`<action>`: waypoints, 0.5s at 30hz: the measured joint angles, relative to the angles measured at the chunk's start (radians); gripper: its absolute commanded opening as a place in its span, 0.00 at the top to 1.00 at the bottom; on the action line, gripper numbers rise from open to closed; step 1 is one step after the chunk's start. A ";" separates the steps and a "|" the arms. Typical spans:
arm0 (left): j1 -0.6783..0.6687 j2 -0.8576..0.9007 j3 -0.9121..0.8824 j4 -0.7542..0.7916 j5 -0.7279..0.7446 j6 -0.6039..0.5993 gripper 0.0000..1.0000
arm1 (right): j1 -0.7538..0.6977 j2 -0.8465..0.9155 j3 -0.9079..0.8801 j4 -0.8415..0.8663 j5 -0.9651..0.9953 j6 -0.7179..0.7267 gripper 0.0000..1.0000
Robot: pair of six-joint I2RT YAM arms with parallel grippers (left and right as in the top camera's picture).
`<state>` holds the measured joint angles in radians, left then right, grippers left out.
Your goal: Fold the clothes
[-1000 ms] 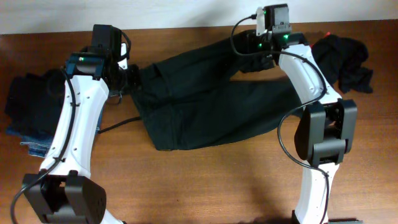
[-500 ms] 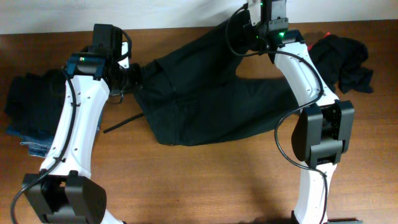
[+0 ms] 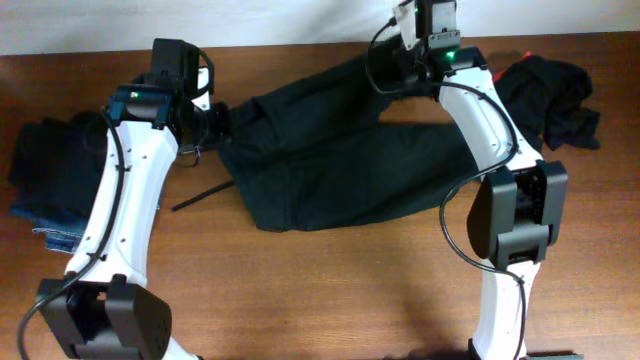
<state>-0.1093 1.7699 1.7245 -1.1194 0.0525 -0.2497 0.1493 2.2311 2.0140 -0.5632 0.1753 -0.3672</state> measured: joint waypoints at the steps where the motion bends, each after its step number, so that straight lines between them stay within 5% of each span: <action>1: 0.002 0.000 0.000 -0.003 -0.006 0.000 0.97 | 0.004 0.002 0.000 -0.024 0.000 0.004 0.76; 6: 0.016 0.000 0.000 -0.019 -0.035 0.003 0.98 | 0.059 0.007 0.004 -0.164 0.003 0.025 0.65; 10: 0.037 0.000 0.000 -0.029 -0.045 0.003 0.98 | 0.122 0.007 0.010 -0.261 -0.021 0.030 0.29; 15: 0.098 0.000 0.000 -0.056 -0.051 0.004 0.90 | 0.162 0.007 0.010 -0.347 -0.062 0.072 0.27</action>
<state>-0.0109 1.7699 1.7245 -1.1755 0.0017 -0.2455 0.3115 2.2383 2.0243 -0.9100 0.1135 -0.2955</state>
